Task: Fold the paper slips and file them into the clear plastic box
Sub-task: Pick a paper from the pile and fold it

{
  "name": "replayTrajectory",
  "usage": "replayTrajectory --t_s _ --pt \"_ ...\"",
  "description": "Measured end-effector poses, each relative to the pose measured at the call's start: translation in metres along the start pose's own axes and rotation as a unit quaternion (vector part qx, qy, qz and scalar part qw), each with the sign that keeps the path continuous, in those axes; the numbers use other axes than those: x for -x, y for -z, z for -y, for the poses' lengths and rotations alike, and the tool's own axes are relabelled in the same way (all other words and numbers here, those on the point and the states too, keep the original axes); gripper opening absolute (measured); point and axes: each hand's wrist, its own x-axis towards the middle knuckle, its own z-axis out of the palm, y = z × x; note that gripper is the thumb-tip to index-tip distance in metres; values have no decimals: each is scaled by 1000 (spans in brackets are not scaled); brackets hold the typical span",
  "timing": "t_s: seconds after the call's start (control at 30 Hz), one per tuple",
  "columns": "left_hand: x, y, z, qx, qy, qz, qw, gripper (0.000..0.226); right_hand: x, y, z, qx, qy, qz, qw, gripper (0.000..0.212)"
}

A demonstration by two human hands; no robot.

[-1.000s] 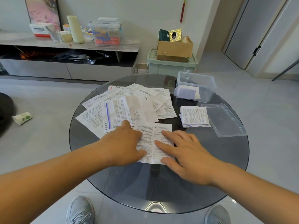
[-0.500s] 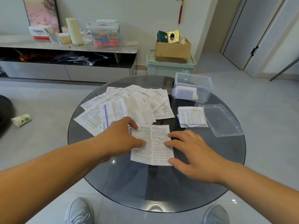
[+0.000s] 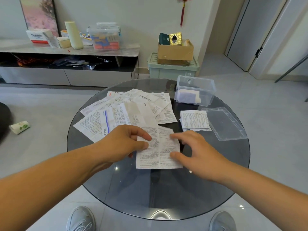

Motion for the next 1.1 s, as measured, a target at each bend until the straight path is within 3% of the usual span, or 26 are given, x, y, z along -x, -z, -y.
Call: replayTrajectory --t_s 0.13,0.23,0.33,0.4,0.5,0.67,0.77,0.87,0.97,1.1 --pt "3 2 -2 38 -39 21 998 17 -6 4 7 -183 -68 -71 978 46" --pt "6 1 -4 71 -87 33 993 21 -6 9 14 -306 -70 -84 946 35" --pt "13 -2 -8 24 -158 -22 987 14 -6 14 20 -379 -50 -121 916 22" --pt "15 -3 -10 -9 -190 -65 980 5 -5 17 20 -361 -32 -146 921 19" --pt "16 -2 -5 -24 -214 -78 973 5 3 17 16 -256 -6 -140 956 20" --pt "20 3 15 -263 -227 -24 938 20 24 3 -2 -88 30 -71 993 22" --pt "23 -3 25 -312 -238 -7 920 40 29 -2 -11 7 111 -53 992 18" --pt "22 -7 31 -340 -252 -1 906 53 33 -3 -8 3 99 -65 993 28" --pt "21 -11 30 -394 -308 -30 865 32 34 -5 -1 -49 31 -68 996 51" --pt "18 -21 18 -398 -247 -53 882 27 24 -9 10 -47 -7 -66 997 70"
